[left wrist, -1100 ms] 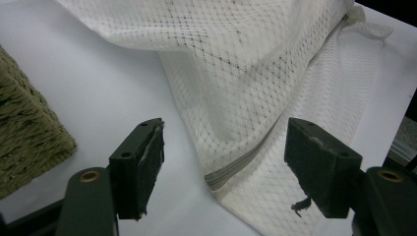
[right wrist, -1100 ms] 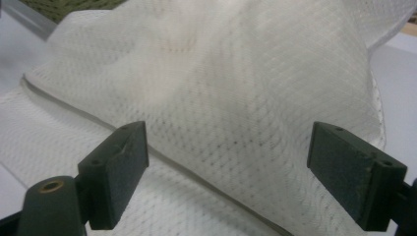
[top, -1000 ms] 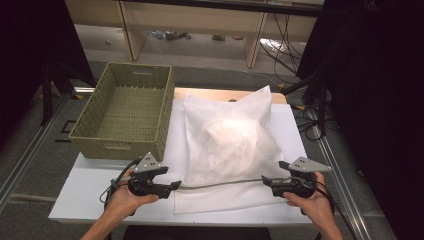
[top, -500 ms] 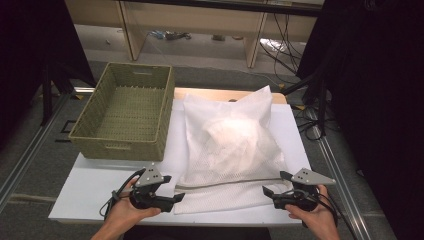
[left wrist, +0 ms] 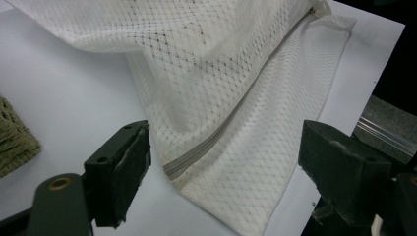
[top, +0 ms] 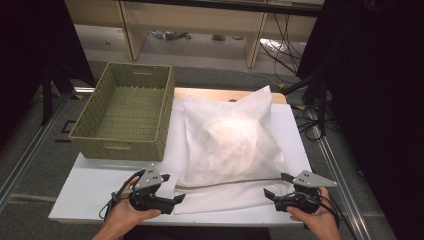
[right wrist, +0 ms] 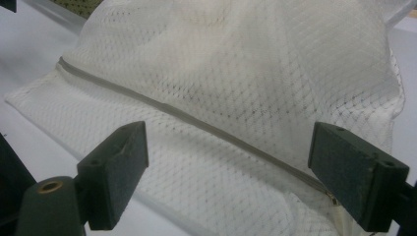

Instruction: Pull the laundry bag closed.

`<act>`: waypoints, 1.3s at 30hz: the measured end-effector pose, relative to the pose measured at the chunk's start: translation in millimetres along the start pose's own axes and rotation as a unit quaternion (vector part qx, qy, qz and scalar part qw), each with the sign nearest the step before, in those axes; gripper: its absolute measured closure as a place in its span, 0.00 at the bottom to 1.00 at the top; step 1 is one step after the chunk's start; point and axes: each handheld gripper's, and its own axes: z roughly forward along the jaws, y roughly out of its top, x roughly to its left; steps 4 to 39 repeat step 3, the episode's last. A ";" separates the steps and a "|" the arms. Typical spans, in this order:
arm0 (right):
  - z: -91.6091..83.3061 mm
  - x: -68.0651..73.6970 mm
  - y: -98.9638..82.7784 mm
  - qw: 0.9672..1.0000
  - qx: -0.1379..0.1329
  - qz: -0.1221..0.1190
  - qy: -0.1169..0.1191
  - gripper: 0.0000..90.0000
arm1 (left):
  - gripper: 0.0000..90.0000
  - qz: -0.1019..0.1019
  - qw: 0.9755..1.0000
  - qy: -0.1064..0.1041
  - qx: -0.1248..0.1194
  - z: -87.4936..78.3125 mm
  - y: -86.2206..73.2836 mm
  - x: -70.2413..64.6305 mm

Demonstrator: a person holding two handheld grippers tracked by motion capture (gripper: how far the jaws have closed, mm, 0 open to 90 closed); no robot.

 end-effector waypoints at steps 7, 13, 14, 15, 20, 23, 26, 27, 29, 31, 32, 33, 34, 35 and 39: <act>0.1 -0.9 0.0 1.000 0.004 -0.002 -0.008 0.18 | 0.22 -0.001 1.000 0.003 0.001 -0.2 -0.2 1.7; 0.1 -0.9 0.0 1.000 0.004 -0.002 -0.008 0.18 | 0.22 -0.001 1.000 0.003 0.001 -0.2 -0.2 1.7; 0.1 -0.9 0.0 1.000 0.004 -0.002 -0.008 0.18 | 0.22 -0.001 1.000 0.003 0.001 -0.2 -0.2 1.7; 0.1 -0.9 0.0 1.000 0.004 -0.002 -0.008 0.18 | 0.22 -0.001 1.000 0.003 0.001 -0.2 -0.2 1.7; 0.1 -0.9 0.0 1.000 0.004 -0.002 -0.008 0.18 | 0.22 -0.001 1.000 0.003 0.001 -0.2 -0.2 1.7; 0.1 -0.9 0.0 1.000 0.004 -0.002 -0.008 0.18 | 0.22 -0.001 1.000 0.003 0.001 -0.2 -0.2 1.7; 0.1 -0.9 0.0 1.000 0.004 -0.002 -0.008 0.18 | 0.22 -0.001 1.000 0.003 0.001 -0.2 -0.2 1.7; 0.1 -0.9 0.0 1.000 0.004 -0.002 -0.008 0.18 | 0.22 -0.001 1.000 0.003 0.001 -0.2 -0.2 1.7; 0.1 -0.9 0.0 1.000 0.004 -0.002 -0.008 0.18 | 0.22 -0.001 1.000 0.003 0.001 -0.2 -0.2 1.7; 0.1 -0.9 0.0 1.000 0.004 -0.002 -0.008 0.18 | 0.22 -0.001 1.000 0.003 0.001 -0.2 -0.2 1.7; 0.1 -0.9 0.0 1.000 0.004 -0.002 -0.008 0.18 | 0.22 -0.001 1.000 0.003 0.001 -0.2 -0.2 1.7; 0.1 -0.9 0.0 1.000 0.004 -0.002 -0.008 0.18 | 0.22 -0.001 1.000 0.003 0.001 -0.2 -0.2 1.7; 0.1 -0.9 0.0 1.000 0.004 -0.002 -0.008 0.18 | 0.22 -0.001 1.000 0.003 0.001 -0.2 -0.2 1.7; 0.1 -0.9 0.0 1.000 0.004 -0.002 -0.008 0.18 | 0.22 -0.001 1.000 0.003 0.001 -0.2 -0.2 1.7; 0.1 -0.9 0.0 1.000 0.004 -0.002 -0.008 0.18 | 0.22 -0.001 1.000 0.003 0.001 -0.2 -0.2 1.7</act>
